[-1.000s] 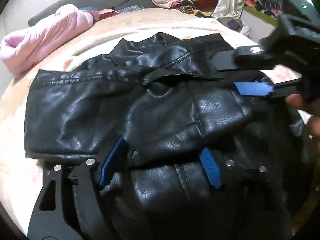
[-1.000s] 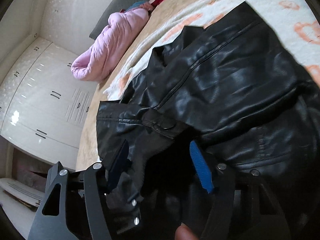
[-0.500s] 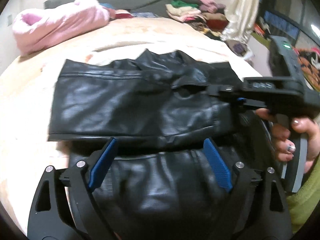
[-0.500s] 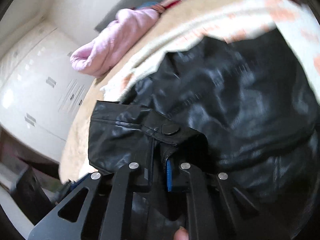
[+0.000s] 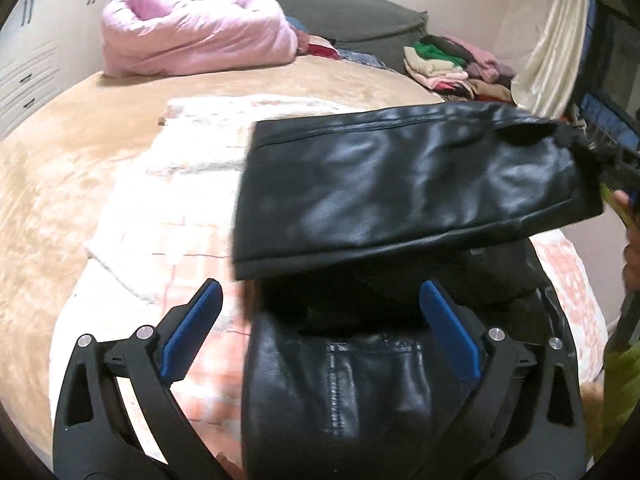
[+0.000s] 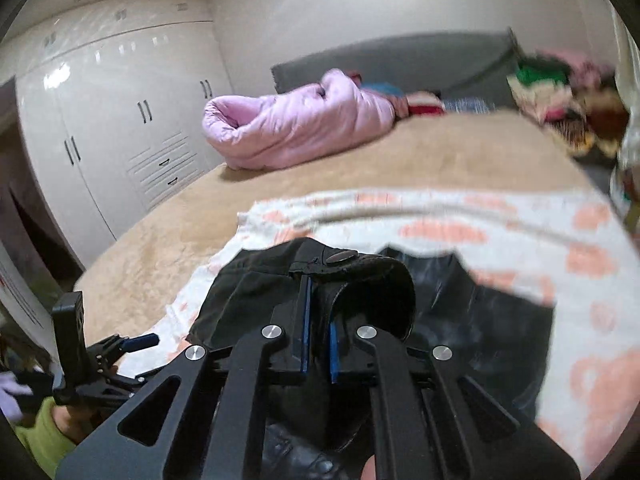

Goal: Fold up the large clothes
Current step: 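Lift the jacket hem with the right tool and fold it toward the collar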

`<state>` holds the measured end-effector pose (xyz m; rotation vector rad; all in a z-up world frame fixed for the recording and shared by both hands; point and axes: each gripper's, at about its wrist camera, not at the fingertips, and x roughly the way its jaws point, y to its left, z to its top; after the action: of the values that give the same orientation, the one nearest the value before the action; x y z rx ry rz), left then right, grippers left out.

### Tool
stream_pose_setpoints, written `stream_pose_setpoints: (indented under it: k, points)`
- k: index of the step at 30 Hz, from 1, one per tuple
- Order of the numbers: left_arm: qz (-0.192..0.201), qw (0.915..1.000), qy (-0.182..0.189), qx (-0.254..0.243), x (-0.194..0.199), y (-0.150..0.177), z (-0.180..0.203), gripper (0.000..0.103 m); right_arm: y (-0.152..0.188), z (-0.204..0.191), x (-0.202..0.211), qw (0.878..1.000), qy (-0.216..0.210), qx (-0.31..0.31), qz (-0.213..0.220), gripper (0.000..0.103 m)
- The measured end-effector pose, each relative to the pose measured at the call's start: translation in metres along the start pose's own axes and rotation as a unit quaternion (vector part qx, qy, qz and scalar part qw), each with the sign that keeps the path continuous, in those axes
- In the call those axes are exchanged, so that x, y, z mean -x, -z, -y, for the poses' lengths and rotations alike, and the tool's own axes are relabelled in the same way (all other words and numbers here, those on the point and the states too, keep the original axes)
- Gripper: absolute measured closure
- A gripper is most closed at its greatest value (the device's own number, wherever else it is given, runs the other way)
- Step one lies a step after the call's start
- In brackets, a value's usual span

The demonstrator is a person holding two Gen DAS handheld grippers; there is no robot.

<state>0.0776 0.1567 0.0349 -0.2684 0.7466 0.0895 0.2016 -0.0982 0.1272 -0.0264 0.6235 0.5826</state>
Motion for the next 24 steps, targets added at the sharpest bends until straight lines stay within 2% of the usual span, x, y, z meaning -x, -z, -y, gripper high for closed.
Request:
stream_pose_setpoints:
  k: [5,11,22,24]
  points:
    - [0.004,0.9999,-0.006,0.013,0.0,-0.005,-0.008,0.011,-0.016,0.016,0.024,0.998,0.046,0.042,0.027,0.097]
    - [0.001,0.9999,0.0,0.017,-0.007,-0.013,-0.006,0.011,0.008,0.054,0.023,0.996,0.082,0.031,0.0,0.097]
    - [-0.007,0.9998,0.013,0.016,-0.037,-0.047,0.004,0.011,0.047,0.08,0.012,0.994,0.102,0.001,-0.029,0.097]
    - [-0.009,0.9997,0.013,0.018,-0.043,-0.053,0.005,0.015,0.049,0.083,0.012,0.994,0.103,-0.001,-0.032,0.097]
